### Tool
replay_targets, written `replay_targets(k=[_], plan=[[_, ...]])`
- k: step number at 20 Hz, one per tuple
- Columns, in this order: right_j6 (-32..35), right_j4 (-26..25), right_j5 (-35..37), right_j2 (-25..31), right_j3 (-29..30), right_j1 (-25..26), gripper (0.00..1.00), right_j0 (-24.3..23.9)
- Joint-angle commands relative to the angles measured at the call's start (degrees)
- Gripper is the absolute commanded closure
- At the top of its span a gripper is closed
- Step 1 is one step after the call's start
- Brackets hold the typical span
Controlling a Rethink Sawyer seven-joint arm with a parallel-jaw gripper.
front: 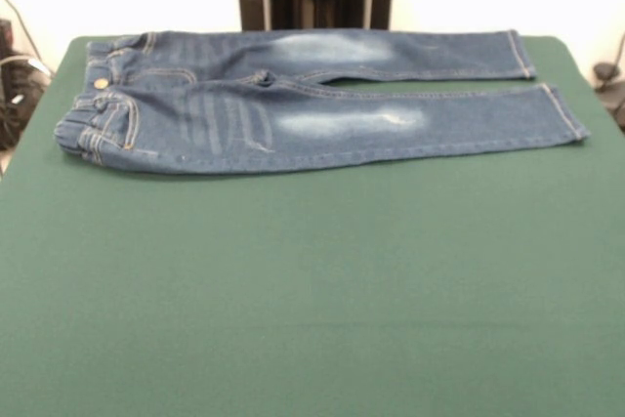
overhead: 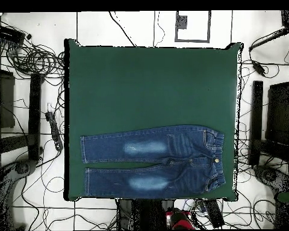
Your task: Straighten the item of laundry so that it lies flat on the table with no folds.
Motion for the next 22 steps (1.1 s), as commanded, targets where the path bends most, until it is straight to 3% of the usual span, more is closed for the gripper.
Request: replay_targets(k=[1, 11, 22], plan=[[10.18, 7.46, 8.16, 12.73, -1.57, -3.84, 1.00, -0.56], [5.77, 9.39, 17.00, 16.45, -4.16, -7.88, 1.00, -0.71], [4.68, 10.78, 21.68, 19.52, -7.56, -7.50, 1.00, -1.08]])
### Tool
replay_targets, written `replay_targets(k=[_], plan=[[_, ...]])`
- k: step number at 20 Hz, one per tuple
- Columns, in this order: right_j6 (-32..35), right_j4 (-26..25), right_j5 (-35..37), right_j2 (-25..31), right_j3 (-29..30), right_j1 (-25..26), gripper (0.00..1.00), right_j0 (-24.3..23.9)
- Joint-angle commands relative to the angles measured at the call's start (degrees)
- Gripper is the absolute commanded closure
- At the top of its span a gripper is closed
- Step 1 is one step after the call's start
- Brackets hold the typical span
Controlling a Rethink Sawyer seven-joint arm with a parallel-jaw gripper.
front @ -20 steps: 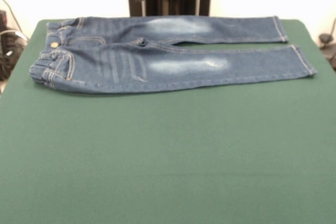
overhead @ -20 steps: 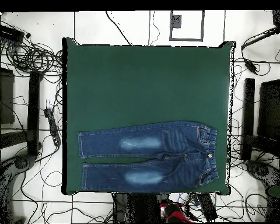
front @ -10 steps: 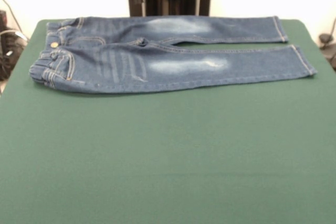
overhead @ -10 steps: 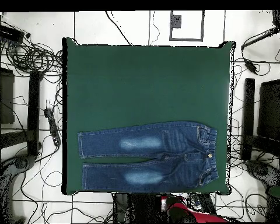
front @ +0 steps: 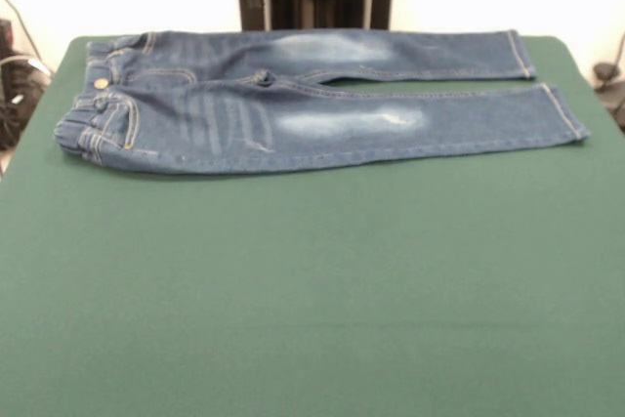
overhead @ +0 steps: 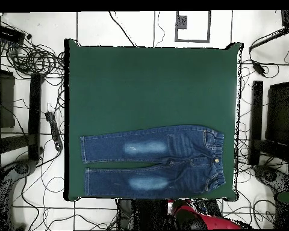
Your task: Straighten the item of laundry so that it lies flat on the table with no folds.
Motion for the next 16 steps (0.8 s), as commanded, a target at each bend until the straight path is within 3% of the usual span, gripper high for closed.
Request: replay_targets(k=[1, 11, 16], plan=[[4.30, 4.73, 7.72, 8.79, -8.57, 0.86, 1.00, 2.87], [-0.02, 2.34, 12.57, 11.46, -16.22, 3.74, 1.00, 3.82], [-2.20, 0.84, 14.57, 13.60, -18.08, 5.31, 1.00, 1.78]])
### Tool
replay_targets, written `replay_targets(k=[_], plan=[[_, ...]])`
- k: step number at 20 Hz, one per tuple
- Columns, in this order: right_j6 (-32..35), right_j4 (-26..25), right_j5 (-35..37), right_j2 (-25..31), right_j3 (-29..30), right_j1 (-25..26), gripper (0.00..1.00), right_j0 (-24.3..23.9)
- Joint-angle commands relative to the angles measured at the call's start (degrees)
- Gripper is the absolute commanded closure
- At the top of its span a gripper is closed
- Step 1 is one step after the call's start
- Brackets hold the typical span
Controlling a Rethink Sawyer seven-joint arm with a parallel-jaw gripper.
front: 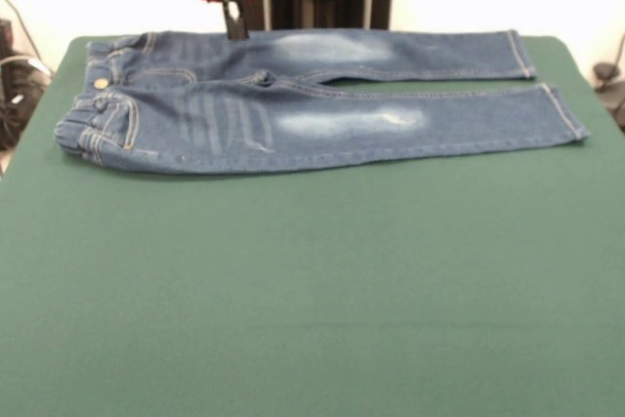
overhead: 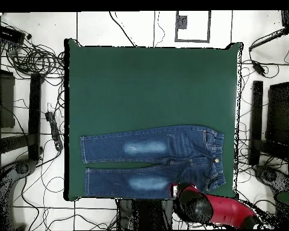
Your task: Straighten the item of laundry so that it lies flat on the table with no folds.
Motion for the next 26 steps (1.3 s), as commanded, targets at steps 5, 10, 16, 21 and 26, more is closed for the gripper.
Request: replay_targets(k=[5, 10, 16, 21, 26], plan=[[-2.30, -0.39, 8.51, 9.19, -9.44, 2.69, 1.00, 0.53], [-1.33, 0.24, 9.97, 8.87, -7.64, -0.42, 1.00, 0.46], [-2.95, -0.98, 9.16, 10.62, -9.45, 2.52, 1.00, -2.62], [-5.57, -1.63, 11.09, 11.91, -10.82, 2.32, 1.00, -5.63], [-5.12, -2.70, 11.90, 12.02, -13.05, 4.39, 1.00, -4.37]])
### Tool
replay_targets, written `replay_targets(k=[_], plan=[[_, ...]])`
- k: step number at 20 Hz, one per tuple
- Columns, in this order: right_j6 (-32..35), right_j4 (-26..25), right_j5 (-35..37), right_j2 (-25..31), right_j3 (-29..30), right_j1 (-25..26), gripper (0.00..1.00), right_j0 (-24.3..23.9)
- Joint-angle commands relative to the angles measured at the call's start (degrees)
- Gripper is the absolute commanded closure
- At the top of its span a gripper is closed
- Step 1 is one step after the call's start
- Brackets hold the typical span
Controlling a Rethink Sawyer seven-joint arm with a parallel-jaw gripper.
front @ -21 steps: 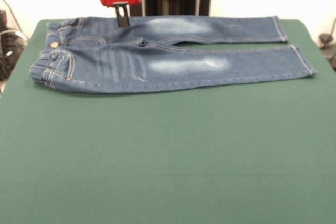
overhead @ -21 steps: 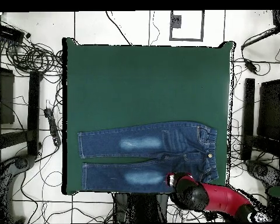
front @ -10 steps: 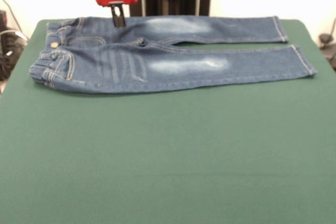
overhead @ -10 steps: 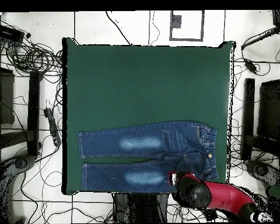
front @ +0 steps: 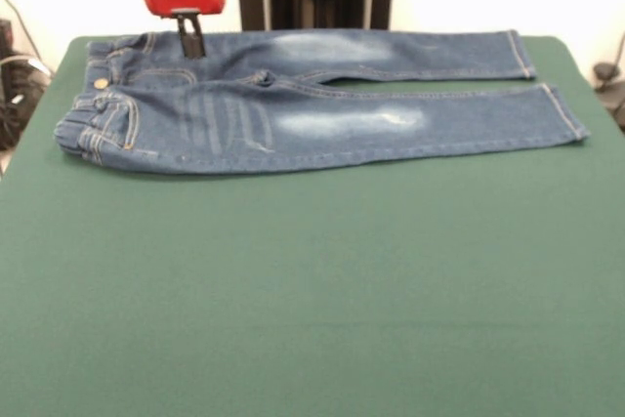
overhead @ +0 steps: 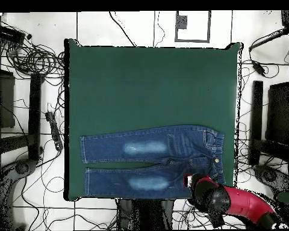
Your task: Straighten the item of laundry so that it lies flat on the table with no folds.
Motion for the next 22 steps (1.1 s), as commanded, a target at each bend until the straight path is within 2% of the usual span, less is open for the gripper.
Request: replay_targets(k=[1, 6, 8, 10, 15, 22], plan=[[-5.61, -2.16, 7.00, 7.59, -7.81, 4.88, 1.00, 2.27], [-6.72, -2.49, 9.32, 8.14, -10.10, 6.12, 1.00, 2.74], [-5.29, -5.16, 7.20, 5.77, -11.81, 6.42, 1.00, 5.80], [-5.16, -5.96, 7.06, 5.71, -13.41, 8.59, 1.00, 6.26], [-7.79, -7.71, 5.78, 9.25, -16.02, 14.74, 1.00, 1.30], [-11.43, -9.49, 8.84, 11.60, -18.62, 16.40, 1.00, -2.09]])
